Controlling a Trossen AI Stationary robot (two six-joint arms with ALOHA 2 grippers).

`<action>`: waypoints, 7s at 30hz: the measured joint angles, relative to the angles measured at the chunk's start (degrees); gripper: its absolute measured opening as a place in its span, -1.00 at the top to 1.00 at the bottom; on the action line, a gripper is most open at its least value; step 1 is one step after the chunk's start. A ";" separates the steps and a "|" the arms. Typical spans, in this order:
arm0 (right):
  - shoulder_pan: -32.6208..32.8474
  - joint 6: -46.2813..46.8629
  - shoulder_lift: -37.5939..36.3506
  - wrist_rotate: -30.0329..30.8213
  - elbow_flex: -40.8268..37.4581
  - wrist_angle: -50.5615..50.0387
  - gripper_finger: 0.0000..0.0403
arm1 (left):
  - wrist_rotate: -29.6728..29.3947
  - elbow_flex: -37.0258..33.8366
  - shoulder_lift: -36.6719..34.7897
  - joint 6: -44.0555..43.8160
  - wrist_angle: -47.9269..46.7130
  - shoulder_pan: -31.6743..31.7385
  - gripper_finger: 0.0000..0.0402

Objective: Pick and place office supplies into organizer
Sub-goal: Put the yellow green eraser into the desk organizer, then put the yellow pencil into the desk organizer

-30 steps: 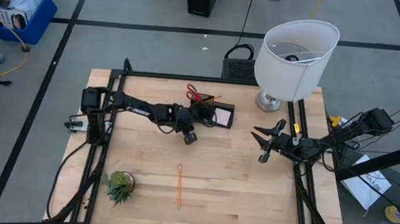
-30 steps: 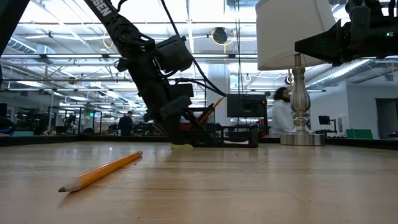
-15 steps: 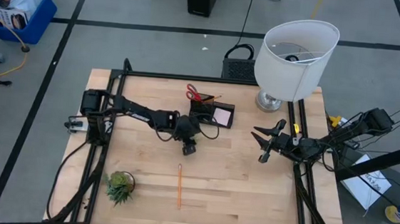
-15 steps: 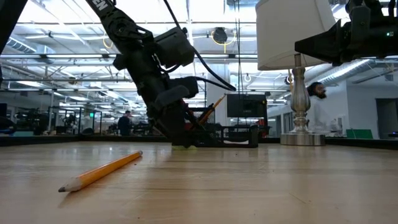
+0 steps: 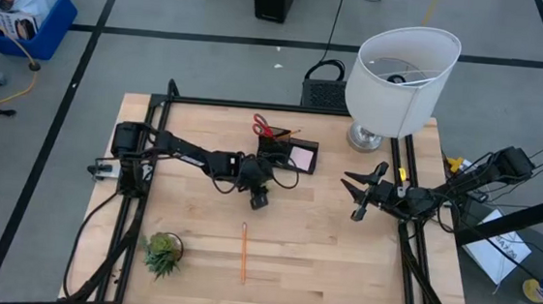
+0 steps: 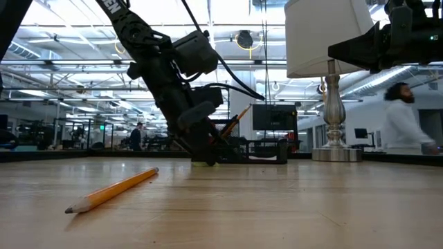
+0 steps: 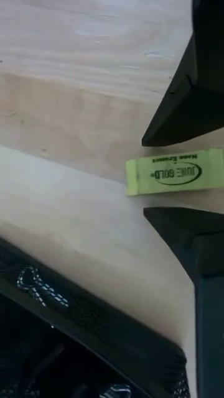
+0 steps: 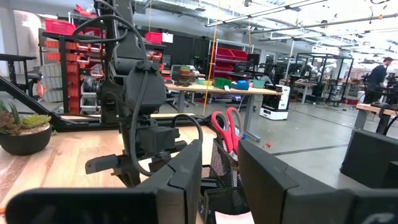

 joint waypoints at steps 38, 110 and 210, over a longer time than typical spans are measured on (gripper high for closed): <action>0.02 0.00 0.01 0.00 0.00 0.00 0.50 | -0.02 -0.09 -4.21 -7.48 -2.26 -2.37 0.75; 0.00 0.00 -0.01 0.00 -0.01 -0.34 0.50 | -25.87 -13.27 -3.66 -9.98 21.74 -14.77 0.56; 0.00 -0.01 0.01 -0.02 -0.01 -0.37 0.50 | -17.25 -12.98 -11.86 -27.45 12.56 -32.91 -0.60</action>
